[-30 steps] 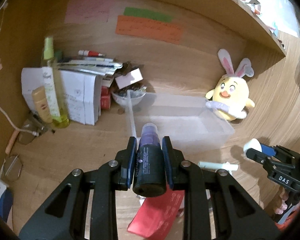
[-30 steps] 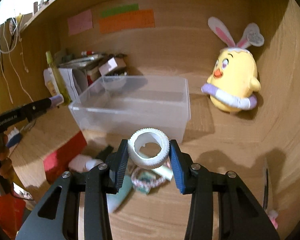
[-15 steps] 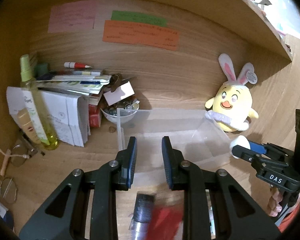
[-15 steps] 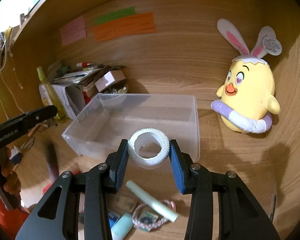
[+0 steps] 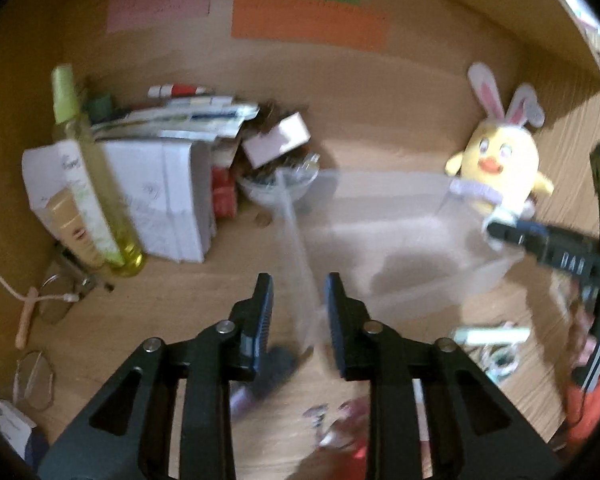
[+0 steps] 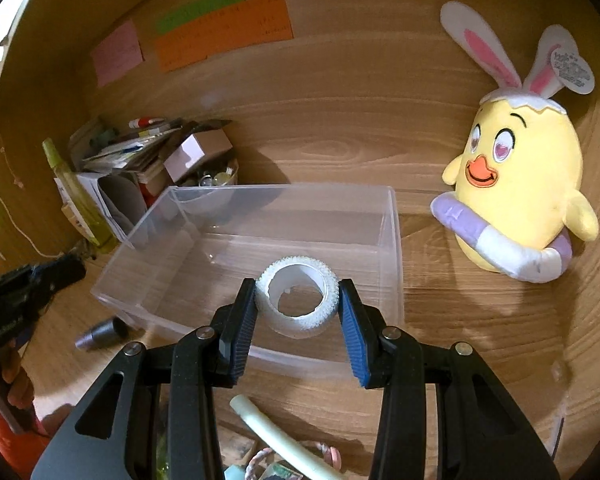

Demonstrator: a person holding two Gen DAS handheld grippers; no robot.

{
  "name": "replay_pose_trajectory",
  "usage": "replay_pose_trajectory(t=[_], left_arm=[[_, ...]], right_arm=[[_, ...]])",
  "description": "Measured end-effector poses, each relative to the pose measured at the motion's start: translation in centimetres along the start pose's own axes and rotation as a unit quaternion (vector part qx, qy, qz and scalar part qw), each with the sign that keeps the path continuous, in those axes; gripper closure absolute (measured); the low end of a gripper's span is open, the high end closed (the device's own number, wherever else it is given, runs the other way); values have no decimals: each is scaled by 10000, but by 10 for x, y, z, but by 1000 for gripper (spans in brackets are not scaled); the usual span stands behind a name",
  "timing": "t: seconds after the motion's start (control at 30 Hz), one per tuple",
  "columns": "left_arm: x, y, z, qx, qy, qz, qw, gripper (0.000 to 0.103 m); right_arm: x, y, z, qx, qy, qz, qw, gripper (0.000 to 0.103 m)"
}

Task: Organize objects
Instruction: 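Carry the spray bottle with the left tool while the right tool drops the tape roll into the clear box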

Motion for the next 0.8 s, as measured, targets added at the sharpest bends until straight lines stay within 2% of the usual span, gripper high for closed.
replay_pose_trajectory(t=[0.07,0.1,0.13,0.23,0.53,0.57,0.6,0.63,0.7,0.8], left_arm=[[3,-8,-7,64,142,-100,9998,58],[6,-13,-12,90,230,-135,9996,48],[7,-16,-15,92,292,-160,9994,46],[18,-25,-33,9,521,-356,9980,46],[58,-32,-62,-205,392,-939,9946,46],[62,-31,-63,-208,414,-974,9942,46],[66,-31,-66,-210,449,-1026,9935,52],[69,-31,-68,-229,483,-1059,9929,65],[70,-31,-73,-310,509,-1046,9927,77],[66,-32,-79,-486,418,-1027,9926,78]], right_arm=[[4,0,1,-1,-5,-54,10000,66],[7,0,1,-9,-22,-87,10000,66],[8,0,1,-22,-35,-113,9999,66],[13,-1,0,-59,-83,-176,9998,66],[24,-3,-3,-183,-193,-312,9992,66],[25,-3,-4,-195,-198,-334,9991,66],[27,-3,-4,-203,-195,-364,9989,66],[29,-3,-5,-211,-198,-385,9988,66],[33,-3,-6,-254,-238,-431,9985,66],[37,-1,-6,-314,-293,-495,9978,66]])
Point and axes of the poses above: each gripper's, at about its wrist camera, not at the fingertips, and x roughly the way its jaws point, z to its right, y to its top, the point moved 2 cm from there along x, roughly the way its jaws point
